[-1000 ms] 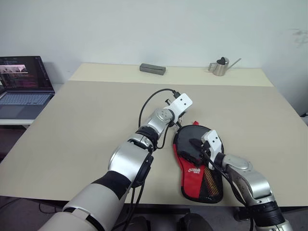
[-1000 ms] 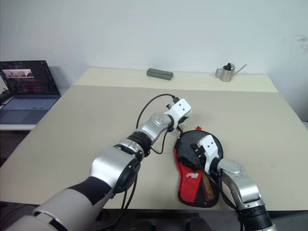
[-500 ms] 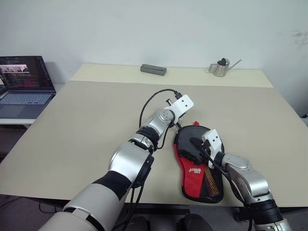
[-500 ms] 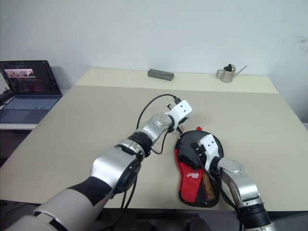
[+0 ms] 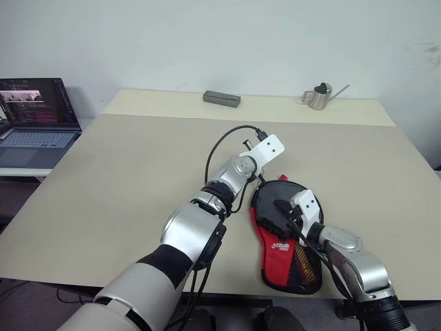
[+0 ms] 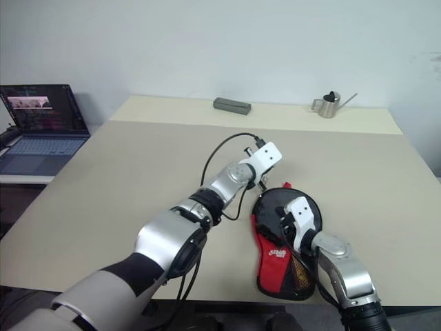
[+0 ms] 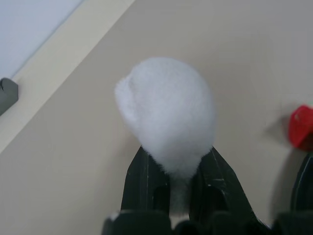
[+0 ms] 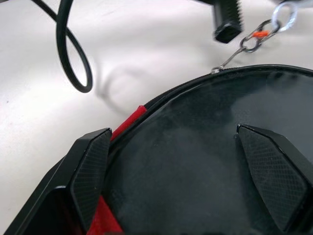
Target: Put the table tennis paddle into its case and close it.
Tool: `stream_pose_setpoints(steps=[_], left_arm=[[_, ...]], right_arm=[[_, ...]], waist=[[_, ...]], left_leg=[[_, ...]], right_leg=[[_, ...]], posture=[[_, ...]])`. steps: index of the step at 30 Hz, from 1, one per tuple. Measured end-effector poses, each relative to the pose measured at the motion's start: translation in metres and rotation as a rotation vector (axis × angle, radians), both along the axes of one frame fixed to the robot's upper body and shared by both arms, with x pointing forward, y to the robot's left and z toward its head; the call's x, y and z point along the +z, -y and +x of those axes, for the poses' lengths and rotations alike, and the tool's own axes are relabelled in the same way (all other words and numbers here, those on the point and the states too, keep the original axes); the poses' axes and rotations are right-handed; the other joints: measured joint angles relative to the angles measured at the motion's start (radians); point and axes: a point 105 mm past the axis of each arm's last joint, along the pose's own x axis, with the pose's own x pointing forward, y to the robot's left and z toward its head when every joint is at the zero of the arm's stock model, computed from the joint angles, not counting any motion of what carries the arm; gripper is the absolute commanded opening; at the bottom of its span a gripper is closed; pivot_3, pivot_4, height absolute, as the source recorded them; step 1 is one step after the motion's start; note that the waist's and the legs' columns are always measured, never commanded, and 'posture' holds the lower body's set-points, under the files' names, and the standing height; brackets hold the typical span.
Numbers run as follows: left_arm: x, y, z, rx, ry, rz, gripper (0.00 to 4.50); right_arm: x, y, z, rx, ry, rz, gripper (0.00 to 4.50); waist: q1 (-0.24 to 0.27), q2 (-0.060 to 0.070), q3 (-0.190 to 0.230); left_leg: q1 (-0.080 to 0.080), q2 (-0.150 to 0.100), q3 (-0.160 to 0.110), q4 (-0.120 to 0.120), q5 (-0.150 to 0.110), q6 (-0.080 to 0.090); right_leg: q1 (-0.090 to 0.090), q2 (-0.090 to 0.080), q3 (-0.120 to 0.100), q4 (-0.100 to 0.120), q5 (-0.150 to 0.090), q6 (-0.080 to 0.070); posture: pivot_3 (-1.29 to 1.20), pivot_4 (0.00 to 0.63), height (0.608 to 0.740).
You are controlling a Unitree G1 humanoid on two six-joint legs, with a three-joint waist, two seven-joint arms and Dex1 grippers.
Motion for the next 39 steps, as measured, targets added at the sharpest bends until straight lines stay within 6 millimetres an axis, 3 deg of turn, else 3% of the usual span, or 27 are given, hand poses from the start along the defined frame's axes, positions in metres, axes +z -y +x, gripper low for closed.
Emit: stream_pose_setpoints(steps=[7, 14, 24, 36, 39], left_arm=[[0.003, 0.015, -0.005, -0.027, 0.019, -0.013, 0.16], [0.019, 0.019, -0.002, -0.011, 0.081, -0.016, 0.16], [0.024, 0.028, -0.005, -0.032, 0.106, -0.020, 0.16], [0.017, 0.041, -0.016, -0.153, 0.039, 0.006, 0.16], [0.015, 0.042, -0.018, -0.176, 0.011, -0.003, 1.15]], right_arm=[[-0.001, -0.001, -0.005, -0.004, 0.001, -0.001, 4.50], [-0.001, -0.002, -0.007, -0.005, -0.003, -0.002, 4.50], [-0.001, -0.003, -0.007, -0.014, -0.002, 0.000, 4.50], [-0.001, -0.003, -0.007, -0.013, -0.003, 0.000, 4.50], [-0.001, -0.003, -0.007, -0.013, -0.002, -0.001, 4.50]], waist=[[0.000, 0.000, 0.000], [0.000, 0.000, 0.000], [-0.001, 0.000, 0.000], [-0.002, 0.000, 0.000], [-0.002, 0.000, 0.000]], left_leg=[[0.000, 0.000, 0.000, 0.000, 0.000, 0.000], [0.000, 0.000, 0.000, 0.000, 0.000, 0.000], [0.000, 0.000, 0.000, 0.000, 0.000, 0.000], [0.000, 0.000, 0.000, 0.000, 0.000, 0.000], [0.000, 0.000, 0.000, 0.000, 0.000, 0.000]], right_leg=[[0.000, 0.000, 0.000, 0.000, 0.000, 0.000], [0.000, 0.000, 0.000, 0.000, 0.000, 0.000], [0.000, 0.000, 0.000, 0.000, 0.000, 0.000], [0.000, 0.000, 0.000, 0.000, 0.000, 0.000], [0.000, 0.000, 0.000, 0.000, 0.000, 0.000]], posture=[[0.00, 0.150, 0.740], [0.00, 0.150, 0.740], [0.00, 0.150, 0.740], [0.00, 0.150, 0.740], [0.00, 0.150, 0.740]])
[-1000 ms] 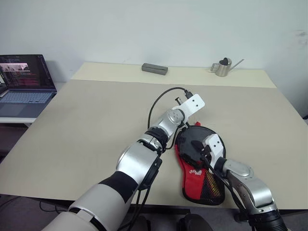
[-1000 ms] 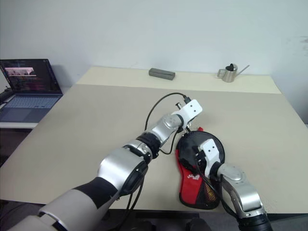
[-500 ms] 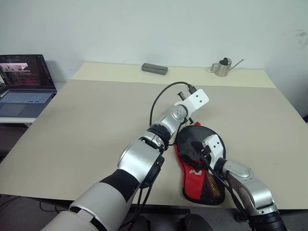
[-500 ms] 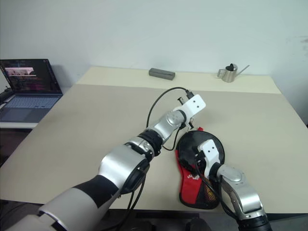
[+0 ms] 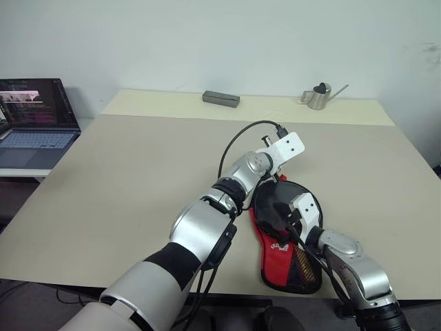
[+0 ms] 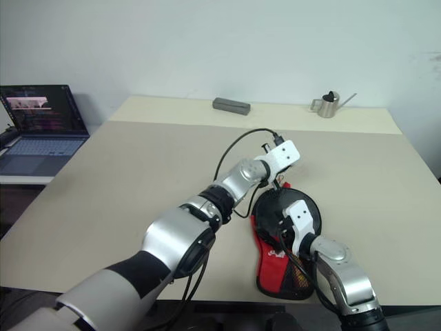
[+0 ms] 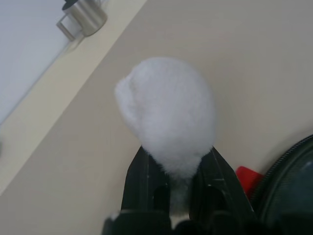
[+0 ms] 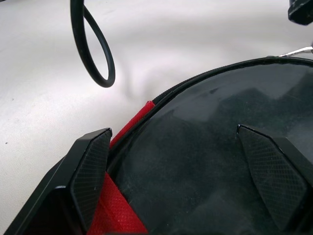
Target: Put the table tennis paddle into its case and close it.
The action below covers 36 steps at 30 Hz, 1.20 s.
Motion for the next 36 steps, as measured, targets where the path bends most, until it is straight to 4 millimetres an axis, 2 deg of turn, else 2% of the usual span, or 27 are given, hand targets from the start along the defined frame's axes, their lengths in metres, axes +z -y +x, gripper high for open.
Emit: stream_pose_setpoints(steps=[9, 17, 19, 23, 25, 27, 29, 32, 34, 36], left_arm=[[-0.003, 0.005, -0.008, -0.074, -0.084, -0.034, 4.45], [0.007, 0.013, -0.016, -0.178, -0.145, -0.142, 4.48], [0.021, 0.015, -0.019, -0.233, -0.156, -0.212, 4.48], [0.073, 0.013, -0.019, -0.323, -0.083, -0.371, 4.48], [0.091, -0.001, -0.013, -0.332, -0.040, -0.417, 4.48], [0.096, -0.022, -0.007, -0.320, -0.036, -0.448, 4.48], [0.087, -0.049, -0.001, -0.305, -0.041, -0.461, 4.48], [0.059, -0.091, 0.004, -0.245, -0.089, -0.464, 4.48], [0.047, -0.111, 0.005, -0.210, -0.112, -0.472, 4.48], [0.045, -0.127, 0.005, -0.181, -0.100, -0.480, 4.48]], right_arm=[[0.000, -0.001, 0.003, 0.027, -0.002, -0.009, 4.50], [0.001, -0.004, 0.009, 0.063, -0.013, -0.007, 4.50], [0.001, -0.005, 0.011, 0.072, -0.015, -0.008, 4.50], [0.002, -0.006, 0.017, 0.091, -0.021, -0.009, 4.50], [0.002, -0.007, 0.018, 0.102, -0.024, -0.008, 4.50], [0.002, -0.007, 0.019, 0.108, -0.026, -0.008, 4.50], [0.002, -0.007, 0.020, 0.121, -0.028, -0.012, 4.50], [0.004, -0.002, 0.019, 0.136, -0.028, -0.018, 4.50], [0.005, 0.002, 0.018, 0.140, -0.032, -0.024, 4.50], [0.006, 0.006, 0.018, 0.140, -0.038, -0.023, 4.50]], waist=[[-0.001, 0.000, 0.000], [-0.007, 0.000, 0.000], [-0.008, 0.000, 0.000], [-0.009, 0.001, 0.000], [-0.011, 0.002, -0.001], [-0.013, 0.003, -0.002], [-0.015, 0.004, -0.002], [-0.012, 0.005, -0.002], [-0.006, 0.004, -0.002], [-0.002, 0.003, -0.001]], left_leg=[[0.000, 0.000, 0.000, 0.000, 0.000, 0.000], [0.002, 0.001, 0.000, 0.001, 0.000, 0.000], [0.002, 0.001, 0.001, 0.002, 0.001, 0.000], [0.002, 0.001, 0.001, 0.001, 0.001, 0.000], [0.003, 0.001, 0.001, 0.001, 0.001, 0.000], [0.003, 0.001, 0.001, 0.001, 0.001, 0.000], [0.004, 0.001, 0.001, 0.001, 0.001, 0.000], [0.002, 0.001, 0.000, 0.002, 0.001, 0.000], [0.000, 0.001, 0.000, 0.002, 0.001, 0.000], [0.000, 0.001, 0.000, 0.002, 0.001, 0.000]], right_leg=[[0.000, 0.000, 0.000, 0.000, 0.000, 0.000], [0.000, 0.002, 0.001, 0.001, 0.000, 0.000], [0.000, 0.002, 0.002, 0.002, 0.000, 0.000], [0.000, 0.002, 0.003, 0.002, 0.000, 0.000], [0.000, 0.002, 0.003, 0.002, 0.000, 0.000], [0.000, 0.002, 0.003, 0.003, 0.000, 0.000], [0.000, 0.002, 0.003, 0.004, 0.000, 0.000], [-0.001, 0.002, 0.003, 0.004, 0.000, -0.001], [-0.002, 0.001, 0.002, 0.003, 0.001, -0.002], [-0.001, 0.000, 0.002, 0.003, 0.003, -0.005]], posture=[[0.00, 0.150, 0.740], [0.00, 0.150, 0.740], [0.00, 0.150, 0.740], [0.00, 0.150, 0.740], [0.00, 0.150, 0.740], [0.00, 0.150, 0.740], [0.00, 0.150, 0.740], [0.00, 0.150, 0.740], [0.00, 0.150, 0.740], [0.00, 0.150, 0.740]])
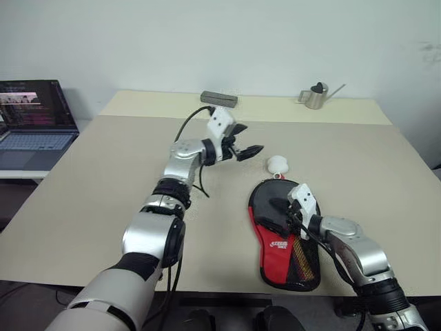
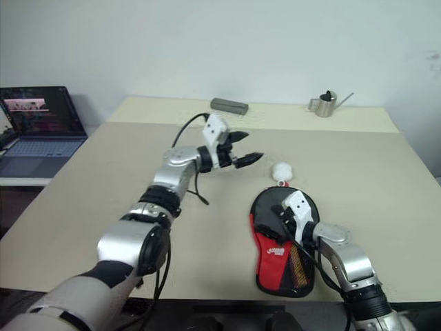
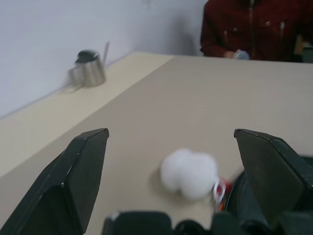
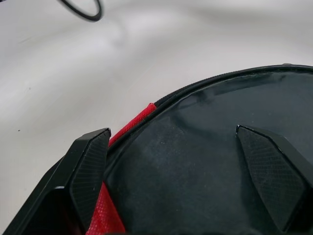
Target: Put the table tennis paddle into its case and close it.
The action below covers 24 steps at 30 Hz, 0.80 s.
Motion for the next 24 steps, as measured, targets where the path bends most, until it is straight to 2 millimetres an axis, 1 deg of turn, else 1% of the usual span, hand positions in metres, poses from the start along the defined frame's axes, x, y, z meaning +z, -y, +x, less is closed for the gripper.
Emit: stream_pose_setpoints(steps=[2, 4, 6, 8, 10, 13, 17, 19, 21, 24], left_arm=[[0.003, -0.016, -0.001, 0.034, 0.010, -0.021, 4.48], [0.001, -0.037, -0.005, 0.078, 0.003, -0.041, 4.48], [-0.013, -0.057, -0.015, 0.111, -0.034, -0.051, 4.48], [-0.031, -0.066, -0.024, 0.126, -0.099, -0.065, 4.48], [-0.041, -0.065, -0.036, 0.097, -0.141, -0.074, 4.48], [-0.038, -0.063, -0.051, 0.053, -0.155, -0.088, 4.48], [-0.028, -0.060, -0.057, 0.026, -0.143, -0.100, 4.48], [-0.027, -0.057, -0.058, 0.010, -0.150, -0.102, 4.48], [-0.028, -0.055, -0.060, -0.008, -0.163, -0.096, 4.48], [-0.027, -0.048, -0.069, -0.079, -0.174, -0.080, 4.48]], right_arm=[[0.002, 0.004, -0.001, 0.003, -0.003, -0.005, 4.50], [0.004, 0.006, -0.004, 0.017, -0.009, -0.014, 4.50], [0.008, 0.013, -0.007, 0.022, -0.014, -0.015, 4.50], [0.009, 0.018, -0.009, 0.023, -0.019, -0.024, 4.50], [0.011, 0.023, -0.010, 0.025, -0.028, -0.027, 4.50], [0.014, 0.032, -0.012, 0.015, -0.048, -0.035, 4.50], [0.019, 0.046, -0.017, 0.007, -0.084, -0.043, 4.50], [0.023, 0.052, -0.022, 0.007, -0.103, -0.045, 4.50], [0.030, 0.054, -0.026, 0.015, -0.101, -0.048, 4.50], [0.044, 0.057, -0.033, 0.028, -0.081, -0.050, 4.50]], waist=[[0.002, 0.000, 0.000], [0.002, 0.001, 0.001], [0.002, 0.001, 0.001], [0.007, 0.001, 0.002], [0.017, 0.000, 0.003], [0.028, 0.000, 0.003], [0.029, 0.001, 0.004], [0.028, 0.002, 0.004], [0.027, 0.002, 0.006], [0.025, 0.004, 0.008]], left_leg=[[-0.001, 0.000, 0.000, 0.000, 0.000, 0.000], [-0.001, 0.000, -0.001, -0.001, 0.000, 0.000], [-0.001, 0.000, -0.002, -0.002, 0.000, 0.000], [-0.003, 0.000, -0.004, -0.001, 0.000, 0.000], [-0.005, -0.001, -0.004, -0.001, 0.000, 0.000], [-0.009, -0.002, -0.004, 0.000, 0.000, 0.000], [-0.010, -0.002, -0.004, 0.000, 0.000, 0.000], [-0.014, -0.002, -0.004, 0.000, 0.000, 0.000], [-0.017, -0.002, -0.004, 0.000, 0.000, 0.000], [-0.017, -0.002, -0.003, 0.000, 0.000, 0.000]], right_leg=[[0.000, -0.001, 0.000, 0.000, 0.000, 0.000], [0.000, -0.005, 0.001, -0.001, 0.000, -0.001], [0.000, -0.006, 0.000, -0.002, -0.001, -0.002], [-0.001, -0.006, -0.001, -0.003, -0.001, -0.002], [-0.002, -0.008, -0.002, -0.003, -0.001, -0.002], [-0.005, -0.009, -0.002, -0.002, -0.001, -0.002], [-0.006, -0.009, -0.002, -0.002, -0.001, -0.002], [-0.011, -0.009, -0.002, -0.001, -0.001, -0.002], [-0.015, -0.009, -0.002, 0.000, -0.001, -0.002], [-0.015, -0.008, -0.001, -0.001, -0.001, -0.002]], posture=[[0.00, 0.150, 0.740], [0.00, 0.150, 0.740], [0.00, 0.150, 0.740], [0.00, 0.150, 0.740], [0.00, 0.150, 0.740], [0.00, 0.150, 0.740], [0.00, 0.150, 0.740], [0.00, 0.150, 0.740], [0.00, 0.150, 0.740], [0.00, 0.150, 0.740]])
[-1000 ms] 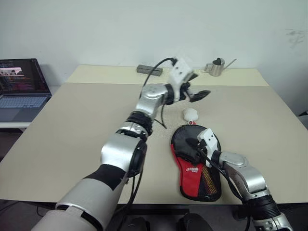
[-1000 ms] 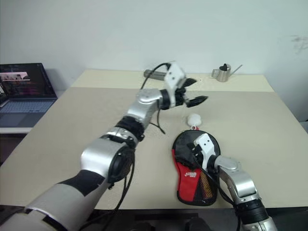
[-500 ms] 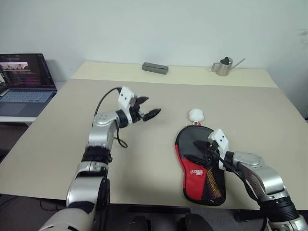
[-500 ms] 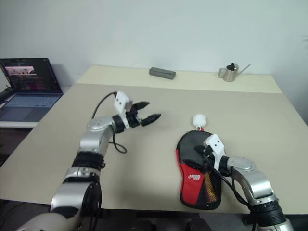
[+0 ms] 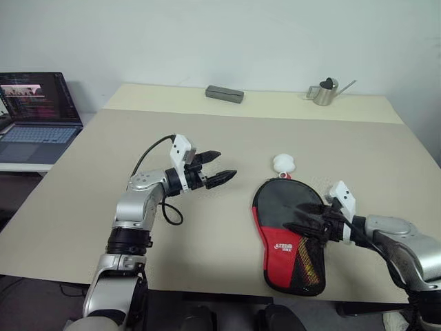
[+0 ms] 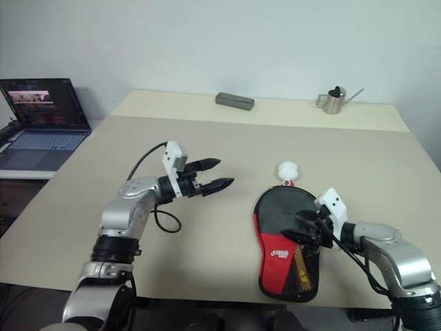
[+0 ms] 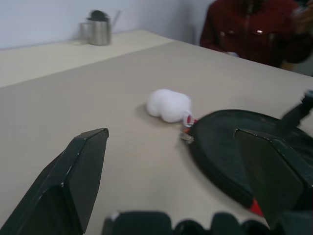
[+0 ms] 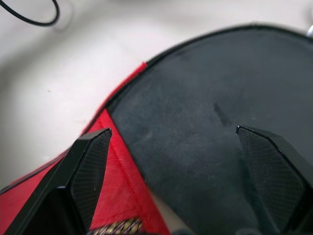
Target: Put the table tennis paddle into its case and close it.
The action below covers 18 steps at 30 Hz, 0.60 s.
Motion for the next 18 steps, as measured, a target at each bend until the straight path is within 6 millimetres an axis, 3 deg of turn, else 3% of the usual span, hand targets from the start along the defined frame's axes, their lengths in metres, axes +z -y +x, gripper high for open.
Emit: stream_pose_setpoints(steps=[8, 15, 18], left_arm=[[0.009, 0.016, -0.021, -0.168, 0.031, 0.042, 4.48], [-0.005, 0.054, -0.029, -0.285, 0.037, 0.107, 4.48], [-0.010, 0.082, -0.028, -0.308, 0.053, 0.136, 4.48]], right_arm=[[0.036, 0.012, -0.018, 0.000, 0.029, 0.019, 4.50], [0.053, 0.025, -0.021, -0.044, 0.026, 0.032, 4.50], [0.057, 0.029, -0.019, -0.064, 0.035, 0.027, 4.50]], waist=[[0.002, 0.001, 0.002], [0.004, 0.000, 0.002], [0.004, 0.000, 0.003]], left_leg=[[0.000, 0.000, 0.000, 0.000, 0.000, 0.000], [0.000, -0.001, 0.001, 0.001, 0.000, 0.000], [0.000, -0.001, 0.001, 0.001, 0.000, 0.001]], right_leg=[[0.001, 0.000, 0.000, -0.001, 0.000, 0.000], [0.001, 0.003, 0.000, 0.000, 0.000, 0.000], [0.001, 0.005, 0.001, 0.000, 0.000, 0.000]], posture=[[0.00, 0.150, 0.740], [0.00, 0.150, 0.740], [0.00, 0.150, 0.740]])
